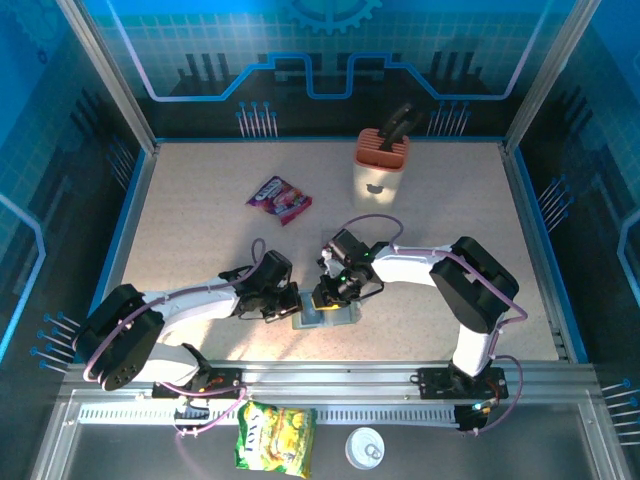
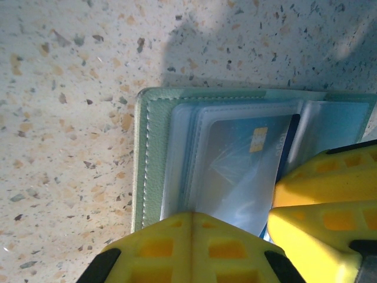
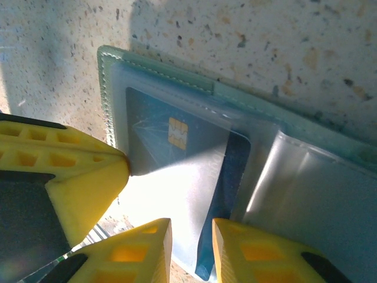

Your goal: Take the credit cards out of the card holder

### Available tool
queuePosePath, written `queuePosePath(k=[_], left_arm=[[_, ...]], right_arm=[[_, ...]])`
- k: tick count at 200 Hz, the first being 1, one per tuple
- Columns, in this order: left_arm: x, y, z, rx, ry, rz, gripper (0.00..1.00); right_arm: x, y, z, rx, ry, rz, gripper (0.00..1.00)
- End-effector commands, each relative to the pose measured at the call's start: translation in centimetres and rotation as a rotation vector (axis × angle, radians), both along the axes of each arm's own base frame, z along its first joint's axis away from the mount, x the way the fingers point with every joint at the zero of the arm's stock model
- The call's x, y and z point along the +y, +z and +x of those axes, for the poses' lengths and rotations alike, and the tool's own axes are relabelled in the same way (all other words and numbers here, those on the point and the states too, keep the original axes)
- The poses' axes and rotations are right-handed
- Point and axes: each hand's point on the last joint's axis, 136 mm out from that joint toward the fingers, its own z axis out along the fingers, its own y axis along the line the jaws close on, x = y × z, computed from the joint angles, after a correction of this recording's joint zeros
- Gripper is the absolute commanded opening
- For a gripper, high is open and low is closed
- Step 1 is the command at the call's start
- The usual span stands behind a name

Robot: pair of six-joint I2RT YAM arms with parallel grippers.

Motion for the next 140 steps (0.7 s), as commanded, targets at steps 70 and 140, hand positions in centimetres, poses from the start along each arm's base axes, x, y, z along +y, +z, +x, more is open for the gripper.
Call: queuePosePath(k=[70,140], left_arm=[[0.9,0.3,-0.4,-0.009,0.006,0.018,0.00],[0.8,-0.2,-0.5,0.004,0.005,0.020,0.00]], right_arm=[[-0.7,-0.1,-0.4,-0.014,0.019,-0.069,0.25],[-0.6,1.1,0.0,-0.048,0.017,-0.048,0.25]])
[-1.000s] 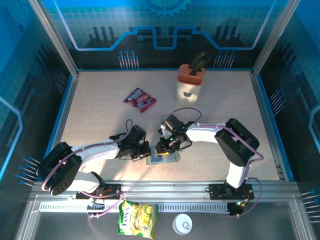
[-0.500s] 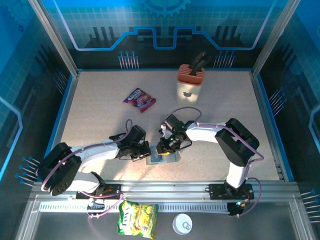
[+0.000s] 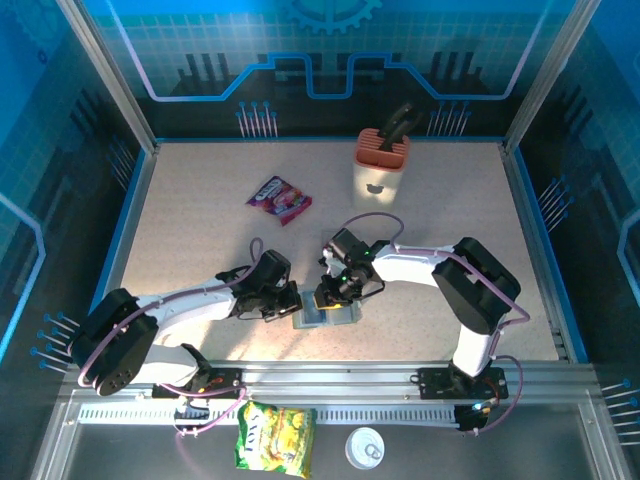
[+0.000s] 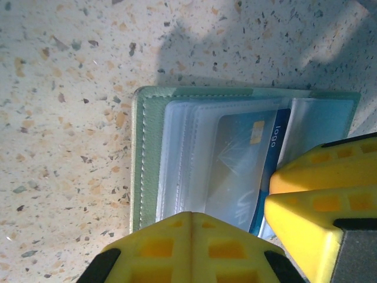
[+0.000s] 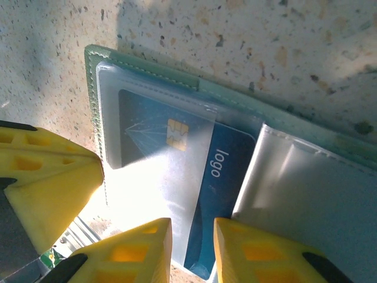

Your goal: Take the credit cards out of the card holder

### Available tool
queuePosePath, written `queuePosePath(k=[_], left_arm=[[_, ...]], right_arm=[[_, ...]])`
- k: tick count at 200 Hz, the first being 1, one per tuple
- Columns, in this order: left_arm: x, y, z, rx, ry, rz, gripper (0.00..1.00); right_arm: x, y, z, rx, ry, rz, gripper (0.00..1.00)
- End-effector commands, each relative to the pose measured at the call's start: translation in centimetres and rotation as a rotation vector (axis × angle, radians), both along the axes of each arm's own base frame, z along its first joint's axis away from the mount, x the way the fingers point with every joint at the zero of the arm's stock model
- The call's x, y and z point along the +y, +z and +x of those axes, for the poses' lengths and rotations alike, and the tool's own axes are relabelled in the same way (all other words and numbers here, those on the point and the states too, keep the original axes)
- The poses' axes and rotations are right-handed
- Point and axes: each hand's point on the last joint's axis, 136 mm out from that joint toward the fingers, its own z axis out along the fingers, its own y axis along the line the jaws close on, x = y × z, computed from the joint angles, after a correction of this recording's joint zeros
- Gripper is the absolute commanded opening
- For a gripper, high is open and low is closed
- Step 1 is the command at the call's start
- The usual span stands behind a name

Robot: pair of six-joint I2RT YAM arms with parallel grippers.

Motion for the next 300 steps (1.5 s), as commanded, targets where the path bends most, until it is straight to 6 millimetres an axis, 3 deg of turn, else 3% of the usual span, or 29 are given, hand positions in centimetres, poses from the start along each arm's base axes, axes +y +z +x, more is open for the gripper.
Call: queuePosePath(k=[1,46,112,157,207,253,300], left_arm=[[0.8,-1.0,-0.6,0.027,0.003,0.034,0.00],[0.9,-1.0,-0.6,0.027,0.005,0.032,0.00],[-0.4,0.7,-0.1,-0.008,-0.012,-0.025,0.00],[-1.1,0.2,-0.2,0.006,-0.028,-0.053,0.00],[-0.1,-1.1,-0.9,0.043,-0.023,0.006,0.00],[0.4,-2.1,-1.4,0.071,-0.022,0.032,0.00],[0.6,-1.9,-1.4,0.067,-0.019,0.038,0.00]], right_arm=[[0.1,1.0,-0.2,-0.027,0.016,-0.007,0.25],[-0.1,1.3,-0.3,-0.035,0.017,-0.009,0.25],[0.0,2.0,-0.4,-0.042,0.010,0.024,0.26],[0.9,1.4,-0.7,-0.003,0.008,0.065,0.26],[1.2,0.7,-0.8,0.018,0.012,0.075,0.26],[1.0,0.0,-1.1,0.033,0.010,0.068,0.26],[-0.1,-1.3,-1.0,0.044,-0.001,0.026,0.26]])
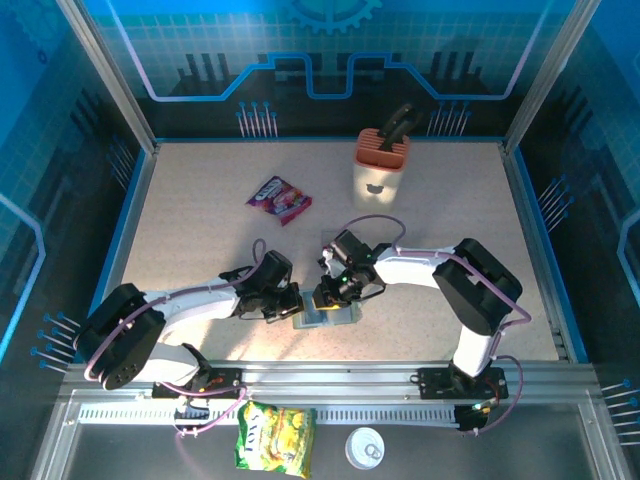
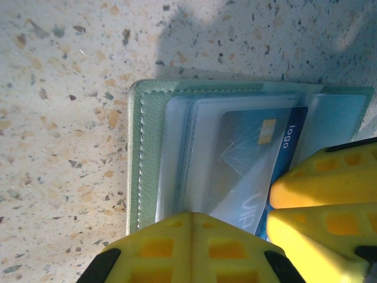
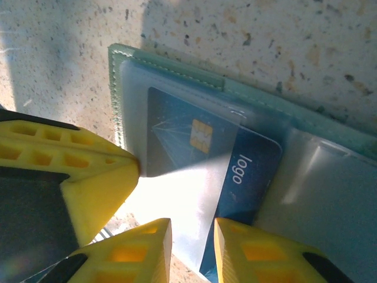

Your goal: Take the credit cards out of the card holder

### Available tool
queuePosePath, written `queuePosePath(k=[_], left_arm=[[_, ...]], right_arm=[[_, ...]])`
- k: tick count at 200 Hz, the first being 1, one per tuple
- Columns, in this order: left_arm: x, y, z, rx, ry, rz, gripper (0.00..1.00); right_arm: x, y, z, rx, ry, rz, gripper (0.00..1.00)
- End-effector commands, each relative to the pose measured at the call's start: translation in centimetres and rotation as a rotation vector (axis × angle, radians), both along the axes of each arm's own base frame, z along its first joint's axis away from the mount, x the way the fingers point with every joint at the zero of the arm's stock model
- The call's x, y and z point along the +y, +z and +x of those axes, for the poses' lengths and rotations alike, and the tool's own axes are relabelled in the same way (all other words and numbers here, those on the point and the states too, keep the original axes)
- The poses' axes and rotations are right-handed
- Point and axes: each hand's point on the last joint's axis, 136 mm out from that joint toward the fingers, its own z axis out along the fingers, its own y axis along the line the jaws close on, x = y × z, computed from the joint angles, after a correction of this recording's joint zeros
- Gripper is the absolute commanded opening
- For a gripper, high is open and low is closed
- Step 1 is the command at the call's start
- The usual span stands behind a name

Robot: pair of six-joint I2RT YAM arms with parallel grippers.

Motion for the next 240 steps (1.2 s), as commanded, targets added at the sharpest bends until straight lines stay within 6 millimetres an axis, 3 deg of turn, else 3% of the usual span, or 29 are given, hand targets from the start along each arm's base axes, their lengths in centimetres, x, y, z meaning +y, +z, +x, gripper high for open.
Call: queuePosePath(k=[1,46,138,192,240], left_arm=[[1.0,-1.2,-1.1,0.041,-0.005,0.049,0.00],[1.0,-1.1,-1.1,0.040,-0.005,0.048,0.00],[0.9,-0.6,-0.8,0.026,-0.011,0.044,0.00],[-0.9,1.9,0.3,-0.028,-0.043,-0.037,0.00],[-1.8,1.4,0.3,0.004,-0.080,-0.044,0.00]], right_arm=[[-0.8,-1.4,-0.7,0.032,0.005,-0.034,0.26],[-1.5,-0.7,-0.3,0.001,0.001,-0.057,0.26],[-1.1,0.9,0.0,-0.035,0.020,-0.025,0.26],[-0.6,2.9,0.4,-0.057,0.003,0.048,0.26],[-1.7,2.5,0.6,-0.046,-0.027,0.026,0.26]])
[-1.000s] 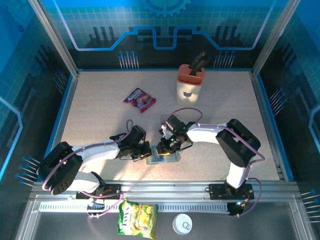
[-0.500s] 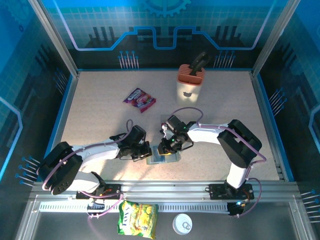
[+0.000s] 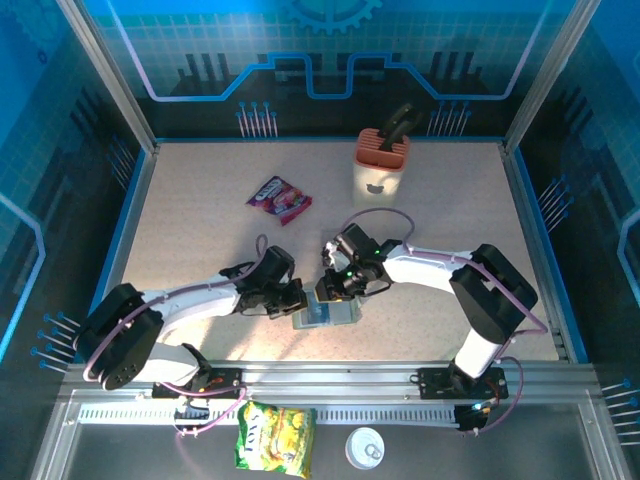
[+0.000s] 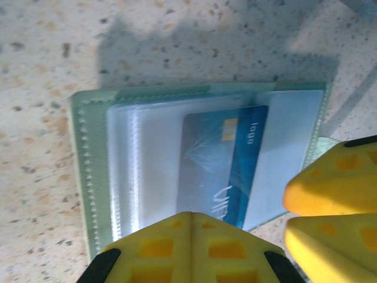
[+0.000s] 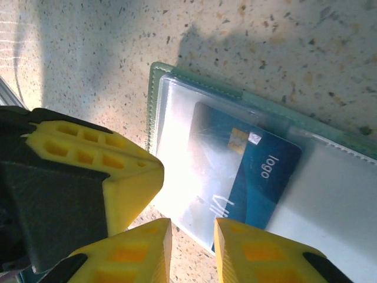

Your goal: Take the credit cards out of the card holder

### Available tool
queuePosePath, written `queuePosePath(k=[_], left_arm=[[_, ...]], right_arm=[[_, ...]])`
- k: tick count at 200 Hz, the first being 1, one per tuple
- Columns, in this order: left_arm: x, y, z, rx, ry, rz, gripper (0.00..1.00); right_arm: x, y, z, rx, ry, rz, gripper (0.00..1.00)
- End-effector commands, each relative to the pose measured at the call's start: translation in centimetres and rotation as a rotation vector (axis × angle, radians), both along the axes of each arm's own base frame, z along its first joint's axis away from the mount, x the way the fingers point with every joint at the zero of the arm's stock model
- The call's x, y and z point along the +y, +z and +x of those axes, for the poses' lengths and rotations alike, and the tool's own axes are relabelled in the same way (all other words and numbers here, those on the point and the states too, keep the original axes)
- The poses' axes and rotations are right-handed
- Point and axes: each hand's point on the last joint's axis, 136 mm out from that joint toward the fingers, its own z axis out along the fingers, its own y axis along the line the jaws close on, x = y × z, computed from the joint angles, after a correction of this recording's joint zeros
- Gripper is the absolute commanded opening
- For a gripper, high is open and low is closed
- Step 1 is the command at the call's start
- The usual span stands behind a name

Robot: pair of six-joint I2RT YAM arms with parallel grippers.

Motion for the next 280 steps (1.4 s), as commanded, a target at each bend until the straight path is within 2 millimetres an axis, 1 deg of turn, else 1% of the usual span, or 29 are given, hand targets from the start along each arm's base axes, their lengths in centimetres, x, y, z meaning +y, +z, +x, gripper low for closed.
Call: queuePosePath(k=[1,20,78,118,154,178,180,187,244,280], left_arm=[[-0.6,-0.1,-0.4,0.025,-0.045,-0.006,0.00],[-0.7,-0.5,-0.5,0.033,-0.048,-0.001,0.00],[0.3,-1.9,-1.1,0.058,-0.043,0.051,0.00],[0.7,-2.8,-1.5,0.082,-0.034,0.070,0.00],[0.8,-2.7,-1.5,0.077,-0.033,0.076,0.00],[0.9,-2.6,-1.5,0.077,-0.032,0.076,0.00],[0.9,-2.6,-1.5,0.079,-0.032,0.077,0.00],[0.9,-2.7,-1.5,0.080,-0.033,0.078,0.00],[0.9,-2.6,-1.5,0.080,-0.032,0.077,0.00],[0.9,-2.6,-1.5,0.080,-0.031,0.077,0.00]], right_arm=[[-0.9,-0.2,-0.3,0.025,-0.019,-0.010,0.26],[-1.1,-0.5,-0.4,0.035,-0.024,-0.017,0.26],[-1.3,-1.1,-0.5,0.048,-0.026,-0.028,0.26],[-1.5,-2.0,-0.7,0.072,-0.031,-0.042,0.26],[-1.7,-2.8,-0.9,0.088,-0.033,-0.053,0.26],[-1.4,-3.0,-0.7,0.099,-0.043,-0.037,0.26],[-1.7,-3.6,-1.2,0.113,-0.042,-0.048,0.26],[-1.8,-3.8,-1.4,0.121,-0.043,-0.046,0.26],[-1.6,-3.8,-1.5,0.128,-0.047,-0.028,0.26],[-1.0,-3.1,-1.3,0.128,-0.054,0.027,0.25]])
